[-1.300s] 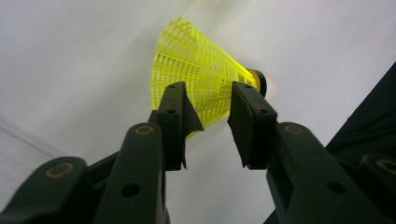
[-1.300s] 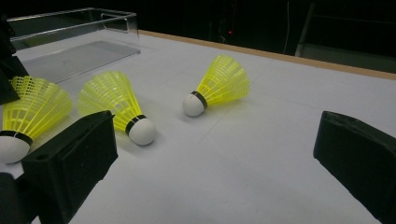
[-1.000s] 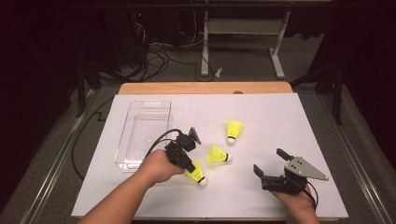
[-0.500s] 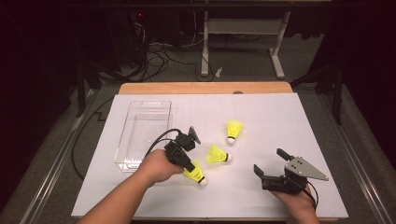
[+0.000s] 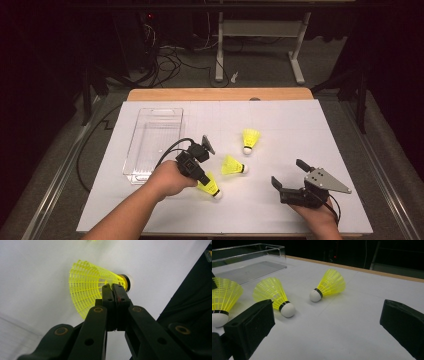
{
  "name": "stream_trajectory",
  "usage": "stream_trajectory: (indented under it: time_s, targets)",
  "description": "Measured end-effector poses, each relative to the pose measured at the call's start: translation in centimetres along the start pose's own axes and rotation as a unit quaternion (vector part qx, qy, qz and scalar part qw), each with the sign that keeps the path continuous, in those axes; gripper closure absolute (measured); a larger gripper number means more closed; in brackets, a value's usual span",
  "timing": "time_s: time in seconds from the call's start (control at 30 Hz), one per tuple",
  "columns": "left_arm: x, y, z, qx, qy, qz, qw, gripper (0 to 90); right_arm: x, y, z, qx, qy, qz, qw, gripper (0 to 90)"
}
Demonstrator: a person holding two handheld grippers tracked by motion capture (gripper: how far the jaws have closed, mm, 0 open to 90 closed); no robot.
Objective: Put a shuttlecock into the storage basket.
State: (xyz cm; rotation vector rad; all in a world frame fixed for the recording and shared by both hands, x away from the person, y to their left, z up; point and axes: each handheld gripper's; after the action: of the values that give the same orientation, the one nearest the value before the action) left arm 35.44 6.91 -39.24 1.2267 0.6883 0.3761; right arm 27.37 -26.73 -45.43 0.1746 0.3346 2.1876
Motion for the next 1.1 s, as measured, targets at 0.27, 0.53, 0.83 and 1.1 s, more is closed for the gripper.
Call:
stream_trajectory:
  time_s: [0.27, 0.53, 0.83, 1.1]
  targets:
    - [-0.4, 0.2, -0.1, -0.006, -0.003, -0.009, 0.9999, 89.7, 0.0, -0.1, 0.0, 0.001, 0.002, 0.000, 1.0000, 0.2]
    - [-0.6, 0.8, -0.1, -0.013, -0.004, -0.008, 0.9999, 89.7, 0.1, -0.1, 0.0, 0.002, 0.001, 0.001, 1.0000, 0.3]
    - [-1.0, 1.7, 0.2, -0.018, -0.008, -0.005, 0.9998, 89.7, 0.1, -0.1, 0.0, 0.002, 0.000, 0.001, 1.0000, 0.3]
    - [-0.8, 3.1, 0.1, -0.025, -0.002, 0.007, 0.9996, 89.7, 0.1, -0.1, 0.0, 0.001, 0.001, 0.001, 1.0000, 0.2]
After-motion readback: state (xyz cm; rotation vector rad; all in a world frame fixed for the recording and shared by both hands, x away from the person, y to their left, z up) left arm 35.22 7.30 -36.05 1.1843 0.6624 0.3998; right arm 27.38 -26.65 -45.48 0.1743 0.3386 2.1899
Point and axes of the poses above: each handheld gripper's, and its own axes: y roughly backward along the jaws, z roughly out of its top, x roughly to its left, and after that the axes turned 4 degrees about z, right-handed
